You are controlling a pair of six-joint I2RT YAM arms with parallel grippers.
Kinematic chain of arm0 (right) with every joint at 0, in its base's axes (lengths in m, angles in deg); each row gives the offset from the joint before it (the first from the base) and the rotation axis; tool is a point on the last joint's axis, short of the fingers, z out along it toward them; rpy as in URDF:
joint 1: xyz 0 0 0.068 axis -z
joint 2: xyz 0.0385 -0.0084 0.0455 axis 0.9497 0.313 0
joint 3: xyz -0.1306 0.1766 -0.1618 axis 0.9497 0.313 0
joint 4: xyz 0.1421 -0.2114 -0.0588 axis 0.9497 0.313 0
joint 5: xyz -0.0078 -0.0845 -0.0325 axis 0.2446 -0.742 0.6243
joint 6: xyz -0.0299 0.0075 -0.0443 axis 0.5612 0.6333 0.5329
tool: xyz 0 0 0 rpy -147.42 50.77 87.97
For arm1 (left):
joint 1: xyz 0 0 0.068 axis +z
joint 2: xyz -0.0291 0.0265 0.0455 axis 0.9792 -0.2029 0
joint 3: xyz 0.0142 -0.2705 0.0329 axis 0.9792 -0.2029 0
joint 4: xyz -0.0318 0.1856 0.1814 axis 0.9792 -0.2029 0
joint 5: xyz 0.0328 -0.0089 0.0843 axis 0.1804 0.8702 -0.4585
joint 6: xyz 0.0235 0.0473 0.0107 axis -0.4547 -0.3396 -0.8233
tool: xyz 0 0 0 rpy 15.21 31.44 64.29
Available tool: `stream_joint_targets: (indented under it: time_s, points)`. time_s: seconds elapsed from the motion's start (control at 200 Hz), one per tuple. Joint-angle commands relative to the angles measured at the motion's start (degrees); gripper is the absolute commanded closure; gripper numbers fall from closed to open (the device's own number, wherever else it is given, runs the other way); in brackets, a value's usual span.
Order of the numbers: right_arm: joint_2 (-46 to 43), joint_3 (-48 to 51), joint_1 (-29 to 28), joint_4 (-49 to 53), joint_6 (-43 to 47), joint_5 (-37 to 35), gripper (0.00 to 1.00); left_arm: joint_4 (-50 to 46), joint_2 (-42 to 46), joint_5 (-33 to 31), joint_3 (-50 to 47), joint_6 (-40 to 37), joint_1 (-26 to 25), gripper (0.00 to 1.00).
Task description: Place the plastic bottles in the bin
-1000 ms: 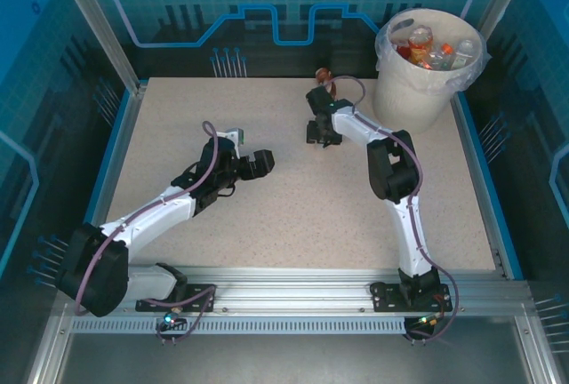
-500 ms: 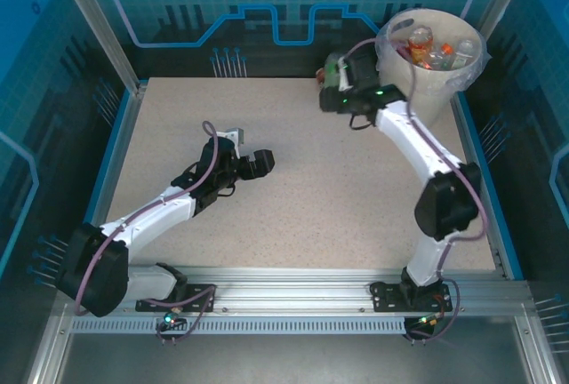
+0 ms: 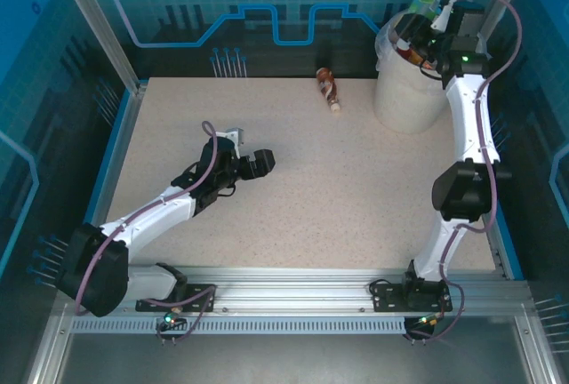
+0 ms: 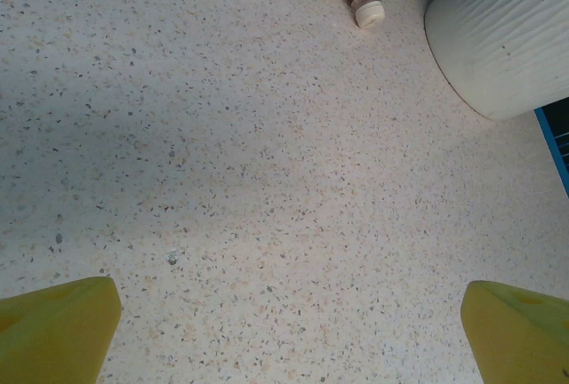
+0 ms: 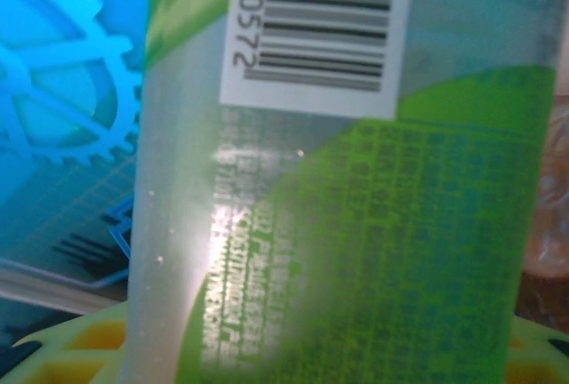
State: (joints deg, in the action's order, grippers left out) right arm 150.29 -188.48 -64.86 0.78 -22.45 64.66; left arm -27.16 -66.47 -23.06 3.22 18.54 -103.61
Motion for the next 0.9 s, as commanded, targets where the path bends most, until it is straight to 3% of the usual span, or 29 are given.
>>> stream_joint_targets:
  time_s: [0.0, 0.135, 0.345, 0.625, 0.895]
  points:
    - [2.97, -2.42, 1.64, -7.42, -13.97, 1.29, 0.54, 1.94, -0.84, 1.72, 0.12, 0.62, 0.47, 0.01]
    - [6.87, -5.43, 2.64, -12.86, -22.69, 0.43, 0.52, 2.12, -1.33, 2.16, -0.02, 0.92, 0.49, 0.01]
    - [12.58, -14.02, 3.12, -9.72, -29.39, -1.12, 0.38, 2.04, -1.15, 1.76, -0.46, 0.72, 0.57, 0.01]
    - [13.60, -17.80, 3.56, -5.60, -29.22, -1.73, 0.16, 2.46, -1.74, 2.08, -0.49, 0.84, 0.53, 0.01]
    - [12.01, -17.80, 3.65, -3.64, -26.76, -1.30, 0.12, 3.06, -2.22, 2.53, -0.68, 1.36, 0.54, 0.01]
